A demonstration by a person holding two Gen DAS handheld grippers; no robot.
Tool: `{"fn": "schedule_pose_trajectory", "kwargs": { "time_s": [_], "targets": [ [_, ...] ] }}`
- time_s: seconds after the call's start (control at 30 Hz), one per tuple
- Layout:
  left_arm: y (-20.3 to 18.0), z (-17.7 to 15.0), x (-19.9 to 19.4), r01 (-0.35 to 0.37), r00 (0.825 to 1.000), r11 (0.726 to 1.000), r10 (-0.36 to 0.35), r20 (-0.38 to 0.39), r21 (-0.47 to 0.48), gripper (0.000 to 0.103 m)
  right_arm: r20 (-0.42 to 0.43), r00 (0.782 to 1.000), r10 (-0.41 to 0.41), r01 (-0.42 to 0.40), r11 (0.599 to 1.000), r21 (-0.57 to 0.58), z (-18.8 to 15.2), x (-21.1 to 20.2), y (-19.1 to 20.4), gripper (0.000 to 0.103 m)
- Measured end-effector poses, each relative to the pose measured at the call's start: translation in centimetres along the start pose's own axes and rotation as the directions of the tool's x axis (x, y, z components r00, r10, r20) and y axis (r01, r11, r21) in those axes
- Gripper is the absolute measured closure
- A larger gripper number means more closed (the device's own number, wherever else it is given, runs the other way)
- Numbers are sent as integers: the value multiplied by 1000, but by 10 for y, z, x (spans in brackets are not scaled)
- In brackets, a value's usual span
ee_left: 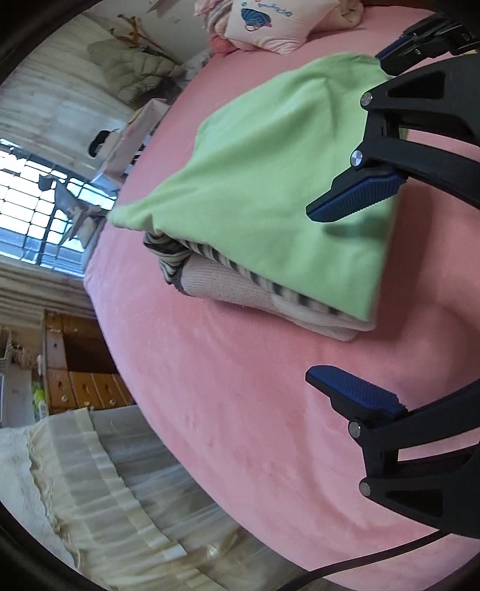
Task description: Fold small clothes
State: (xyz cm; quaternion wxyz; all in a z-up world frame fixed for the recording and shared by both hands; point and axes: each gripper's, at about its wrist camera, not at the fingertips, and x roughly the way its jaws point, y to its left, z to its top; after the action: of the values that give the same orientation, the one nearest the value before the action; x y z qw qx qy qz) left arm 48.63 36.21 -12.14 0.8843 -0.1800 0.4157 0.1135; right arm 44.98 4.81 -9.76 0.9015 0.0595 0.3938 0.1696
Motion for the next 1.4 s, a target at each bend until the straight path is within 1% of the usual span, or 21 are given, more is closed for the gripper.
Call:
{"fn": "schedule_pose_trajectory", "kwargs": {
  "time_s": [0.13, 0.2, 0.27, 0.33, 0.43, 0.5, 0.6, 0.7, 0.77, 0.83, 0.87, 0.9, 0.97, 1.0, 1.13, 1.27, 1.4],
  "targets": [
    [-11, -27, -46, 12, 1000, 1000, -11, 23, -28, 24, -8, 998, 61, -61, 998, 20, -16, -34, -11, 71],
    [-21, -41, -69, 15, 999, 1000, -15, 30, -11, 23, -24, 997, 80, -79, 996, 26, -28, -50, -17, 71],
    [-33, -59, -94, 22, 999, 1000, -22, 40, 5, 21, -46, 995, 90, -89, 996, 27, -41, -68, -25, 71],
    [-46, -77, -120, 41, 998, 999, -42, 52, 21, 15, -54, 994, 96, -95, 995, 18, -53, -90, -32, 71],
    [-65, -108, -164, 64, 996, 997, -66, 56, 46, 14, -53, 993, 109, -108, 994, 24, -73, -132, -43, 71],
    [-75, -132, -191, 80, 996, 995, -83, 41, 57, 13, -55, 993, 107, -105, 994, 38, -87, -161, -47, 71],
    [-86, -173, -234, 112, 993, 990, -113, 14, 82, 12, -56, 995, 85, -82, 995, 64, -110, -205, -56, 71],
    [-100, -216, -279, 89, 996, 987, -91, 8, 133, 6, -16, 999, 43, -42, 998, 53, -138, -267, -59, 71],
    [-107, -241, -308, 80, 996, 983, -83, 14, 167, 5, 3, 1000, 6, -6, 999, 39, -151, -299, -61, 71],
    [-118, -268, -337, 99, 994, 976, -105, 23, 193, 1, 13, 999, -34, 34, 999, 11, -166, -326, -63, 64],
    [-124, -284, -351, 109, 993, 974, -117, 26, 200, 1, 23, 998, -60, 60, 998, 4, -174, -338, -65, 63],
    [-127, -293, -358, 115, 992, 972, -123, 26, 206, 1, 31, 996, -88, 88, 996, 0, -181, -349, -67, 62],
    [-138, -321, -376, 134, 990, 963, -141, 13, 234, 1, 36, 989, -140, 141, 990, -11, -199, -367, -71, 62],
    [-141, -329, -380, 137, 990, 959, -143, 8, 247, 1, 34, 986, -163, 163, 987, -9, -209, -374, -73, 62],
    [-158, -368, -395, 136, 990, 936, -138, -14, 324, 1, 24, 980, -199, 198, 979, 37, -242, -394, -79, 62],
    [-167, -391, -410, 128, 990, 916, -141, 6, 381, 1, 56, 969, -240, 235, 969, 77, -264, -414, -77, 62],
    [-174, -402, -420, 119, 990, 905, -140, 23, 409, 1, 77, 959, -271, 263, 959, 104, -271, -423, -76, 62]
  ]
}}
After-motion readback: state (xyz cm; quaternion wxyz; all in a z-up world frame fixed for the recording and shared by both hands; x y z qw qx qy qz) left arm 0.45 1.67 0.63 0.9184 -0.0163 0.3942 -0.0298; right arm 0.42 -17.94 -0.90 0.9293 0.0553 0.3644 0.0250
